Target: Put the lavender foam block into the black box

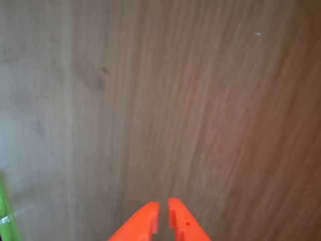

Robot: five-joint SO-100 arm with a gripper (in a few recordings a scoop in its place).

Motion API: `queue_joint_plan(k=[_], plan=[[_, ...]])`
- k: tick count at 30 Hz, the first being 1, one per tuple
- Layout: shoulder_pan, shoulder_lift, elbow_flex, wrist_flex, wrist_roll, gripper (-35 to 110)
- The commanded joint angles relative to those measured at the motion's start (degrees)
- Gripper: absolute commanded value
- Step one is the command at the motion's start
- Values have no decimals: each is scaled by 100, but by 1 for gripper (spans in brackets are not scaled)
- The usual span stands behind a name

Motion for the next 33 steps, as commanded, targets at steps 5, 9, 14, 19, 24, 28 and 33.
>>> queue_joint_plan(k=[5, 9, 14, 19, 24, 28, 33], plan=[[-9, 70, 18, 378, 193, 0], [35, 70, 18, 448, 439, 0], [26, 70, 18, 369, 589, 0], [-9, 70, 18, 475, 378, 0], [-70, 70, 18, 527, 404, 0], [-62, 70, 18, 527, 255, 0], [-123, 70, 18, 527, 246, 0]])
